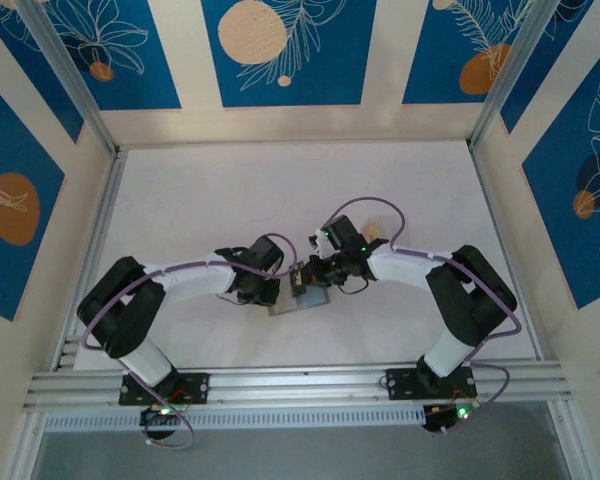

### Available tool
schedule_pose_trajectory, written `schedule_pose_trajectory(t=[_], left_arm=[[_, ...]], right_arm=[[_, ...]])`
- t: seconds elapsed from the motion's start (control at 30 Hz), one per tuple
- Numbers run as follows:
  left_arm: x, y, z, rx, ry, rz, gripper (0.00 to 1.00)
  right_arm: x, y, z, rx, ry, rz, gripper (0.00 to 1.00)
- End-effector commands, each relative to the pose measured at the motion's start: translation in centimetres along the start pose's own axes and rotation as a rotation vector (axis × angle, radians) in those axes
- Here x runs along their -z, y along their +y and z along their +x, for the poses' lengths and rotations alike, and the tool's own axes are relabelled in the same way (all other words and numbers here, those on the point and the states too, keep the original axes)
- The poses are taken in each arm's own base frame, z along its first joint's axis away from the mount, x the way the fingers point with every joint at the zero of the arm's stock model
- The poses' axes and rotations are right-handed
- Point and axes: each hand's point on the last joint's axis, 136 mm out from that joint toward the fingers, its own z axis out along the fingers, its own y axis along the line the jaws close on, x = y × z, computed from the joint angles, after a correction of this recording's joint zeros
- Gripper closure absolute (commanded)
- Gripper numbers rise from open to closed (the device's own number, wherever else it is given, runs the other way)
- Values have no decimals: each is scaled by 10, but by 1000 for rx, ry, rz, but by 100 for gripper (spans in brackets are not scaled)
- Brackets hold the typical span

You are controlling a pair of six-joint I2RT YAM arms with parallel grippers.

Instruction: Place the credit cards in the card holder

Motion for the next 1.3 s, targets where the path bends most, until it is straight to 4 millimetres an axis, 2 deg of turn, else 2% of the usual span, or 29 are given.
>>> schedule_pose_trajectory(t=[0.0, 0.53, 0.93, 1.13, 1.27], left_arm=[[-22, 17, 23, 13, 92, -63, 90], [-25, 17, 23, 15, 101, -61, 91], [-27, 14, 22, 17, 99, -51, 91], [-27, 14, 21, 14, 98, -47, 91], [-29, 14, 22, 15, 99, -44, 91]], right_arm=[[-10, -10, 14, -31, 43, -20, 100], [-16, -32, 50, -85, 119, -17, 100], [-38, -13, 36, -56, 136, -59, 100], [-52, -5, 40, -43, 147, -72, 100], [-53, -3, 41, -30, 155, -84, 100]])
